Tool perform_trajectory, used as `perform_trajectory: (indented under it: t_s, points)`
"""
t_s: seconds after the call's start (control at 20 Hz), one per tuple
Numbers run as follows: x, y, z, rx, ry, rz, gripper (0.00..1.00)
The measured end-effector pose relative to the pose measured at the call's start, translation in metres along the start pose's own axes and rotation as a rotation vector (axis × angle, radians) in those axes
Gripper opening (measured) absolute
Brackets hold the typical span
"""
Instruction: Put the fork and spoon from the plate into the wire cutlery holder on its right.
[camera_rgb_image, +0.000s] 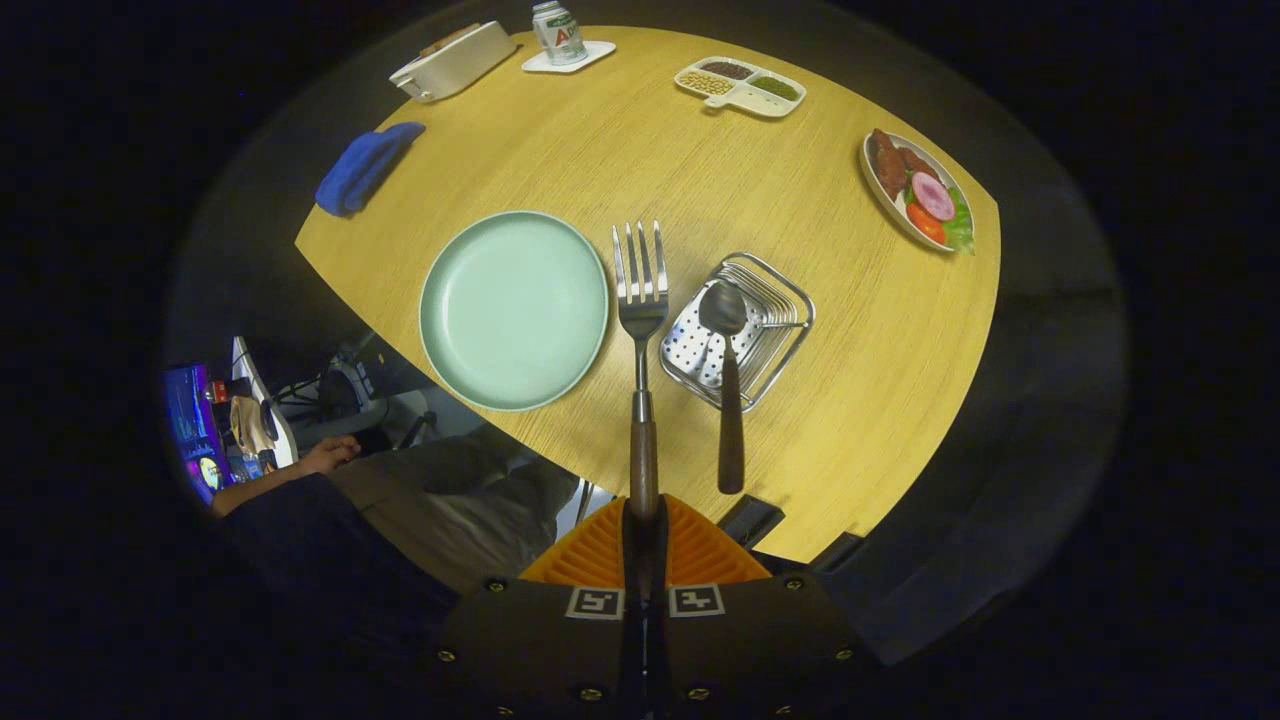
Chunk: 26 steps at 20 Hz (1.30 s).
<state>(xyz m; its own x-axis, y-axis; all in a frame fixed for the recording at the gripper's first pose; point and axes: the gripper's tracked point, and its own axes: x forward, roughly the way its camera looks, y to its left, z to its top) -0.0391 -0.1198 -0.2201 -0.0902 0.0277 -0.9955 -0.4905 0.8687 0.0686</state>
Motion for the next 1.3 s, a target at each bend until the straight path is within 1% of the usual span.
perform_trajectory:
  t_s: [0.35,0.5,0.75,1.0,1.2,1.3]
  points:
    - [-0.017,-0.040,-0.026,-0.009,0.090,-0.033,0.02]
    - [-0.017,-0.053,-0.027,-0.009,0.110,-0.057,0.02]
    - [-0.012,-0.060,-0.033,-0.020,0.177,-0.046,0.02]
    - [-0.013,-0.070,-0.032,-0.053,0.264,-0.066,0.02]
    - [-0.007,-0.077,-0.017,-0.084,0.335,-0.075,0.02]
    - [-0.003,-0.079,-0.009,-0.114,0.362,-0.095,0.02]
